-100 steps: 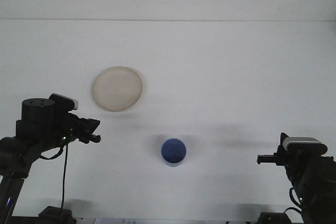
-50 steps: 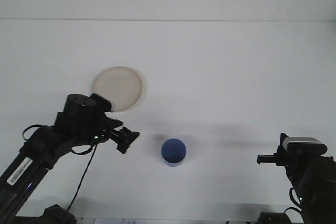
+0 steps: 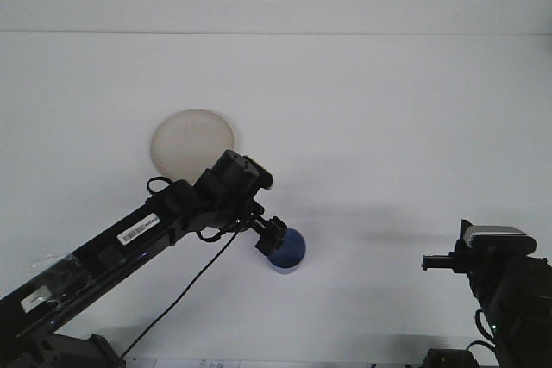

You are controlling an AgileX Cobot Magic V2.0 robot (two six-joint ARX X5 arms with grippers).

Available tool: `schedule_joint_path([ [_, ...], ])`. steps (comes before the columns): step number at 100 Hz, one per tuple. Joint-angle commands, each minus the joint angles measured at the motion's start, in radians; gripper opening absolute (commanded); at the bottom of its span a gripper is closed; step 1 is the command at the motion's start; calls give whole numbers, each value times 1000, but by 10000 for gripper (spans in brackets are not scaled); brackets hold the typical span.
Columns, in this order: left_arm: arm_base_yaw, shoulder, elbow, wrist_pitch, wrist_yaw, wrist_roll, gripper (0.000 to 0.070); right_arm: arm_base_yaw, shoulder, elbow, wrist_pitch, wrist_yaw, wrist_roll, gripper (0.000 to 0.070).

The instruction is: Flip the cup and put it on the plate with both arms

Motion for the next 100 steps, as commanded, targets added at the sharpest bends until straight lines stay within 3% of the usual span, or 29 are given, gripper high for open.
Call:
schedule_joint_path([
  [1,-18,43,26,-1,-6,-10,502,2,3,6,8,-1,14,0],
  [22,-31,142,26,6,-6,3,473,2,3,6,9,-1,14,0],
  [28,-31,167,26,11,-6,12,328,2,3,6,9,0,14,0],
  [37,-31,190,26,6,-4,19,0,2,3,6,9,0,14,0],
  [58,-15,187,72,-66,-34,45,10,2,3,6,8,0,14,0],
  [80,124,187,275,-175,-267,78,10,2,3,6,8,0,14,0],
  [100,356,208,400,-145,-280,73,11,2,3,6,4,0,14,0],
])
